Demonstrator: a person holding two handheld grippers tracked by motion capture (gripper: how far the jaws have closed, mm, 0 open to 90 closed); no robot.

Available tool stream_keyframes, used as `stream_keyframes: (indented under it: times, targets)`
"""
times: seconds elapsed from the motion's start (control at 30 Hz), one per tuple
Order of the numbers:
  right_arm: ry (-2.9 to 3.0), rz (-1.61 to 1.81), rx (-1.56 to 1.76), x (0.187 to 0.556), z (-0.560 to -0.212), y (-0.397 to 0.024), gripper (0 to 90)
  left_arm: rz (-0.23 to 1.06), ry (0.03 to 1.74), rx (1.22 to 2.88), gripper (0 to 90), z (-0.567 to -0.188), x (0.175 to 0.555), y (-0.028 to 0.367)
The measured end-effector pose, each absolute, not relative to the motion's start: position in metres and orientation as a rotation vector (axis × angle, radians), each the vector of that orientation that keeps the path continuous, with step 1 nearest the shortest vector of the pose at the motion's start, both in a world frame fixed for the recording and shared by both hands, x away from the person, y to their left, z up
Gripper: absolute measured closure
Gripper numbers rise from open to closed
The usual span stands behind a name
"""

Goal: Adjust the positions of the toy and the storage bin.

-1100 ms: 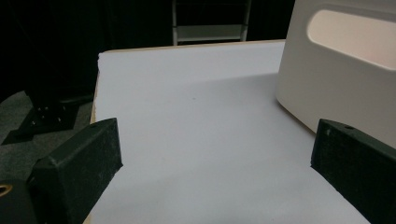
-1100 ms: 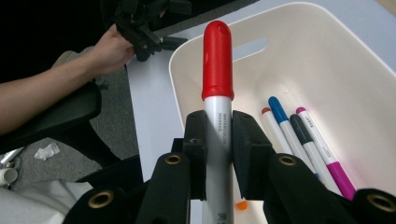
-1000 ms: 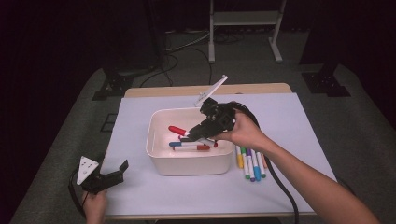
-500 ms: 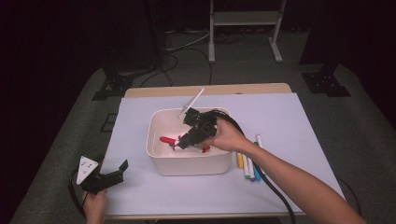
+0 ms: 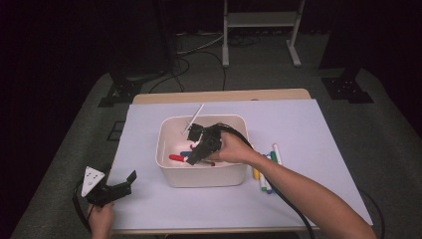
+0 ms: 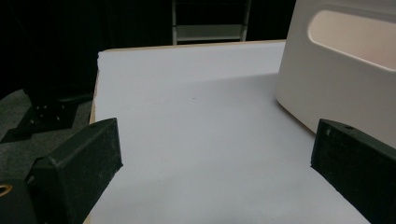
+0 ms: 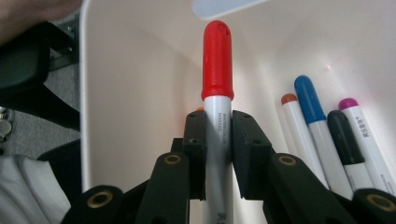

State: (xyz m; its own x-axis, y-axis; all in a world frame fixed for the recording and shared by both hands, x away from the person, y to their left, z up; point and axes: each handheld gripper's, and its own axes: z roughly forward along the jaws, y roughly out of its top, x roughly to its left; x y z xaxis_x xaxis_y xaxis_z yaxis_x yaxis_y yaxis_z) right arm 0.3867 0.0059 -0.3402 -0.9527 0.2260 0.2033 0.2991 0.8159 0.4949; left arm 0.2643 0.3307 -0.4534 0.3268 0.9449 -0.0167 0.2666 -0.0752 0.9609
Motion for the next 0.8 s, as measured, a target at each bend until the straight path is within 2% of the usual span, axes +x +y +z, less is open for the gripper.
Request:
stream_keyframes:
  times: [0.3,0.43,0.8]
  targets:
    - [-2.893,-0.714,-0.4,0.387,-0.351,0.012,75.1,0.831,1.134,1.569,0.5,-0.453,0.264,0.331]
    - [-2.908,-0.698,-0.399,0.387,-0.351,0.012,71.1,0.831,1.135,1.569,0.5,-0.453,0.264,0.331]
    - [-2.902,-0.875,-0.427,0.38,-0.319,-0.012,69.5,0.834,1.133,1.567,0.6,-0.454,0.264,0.33]
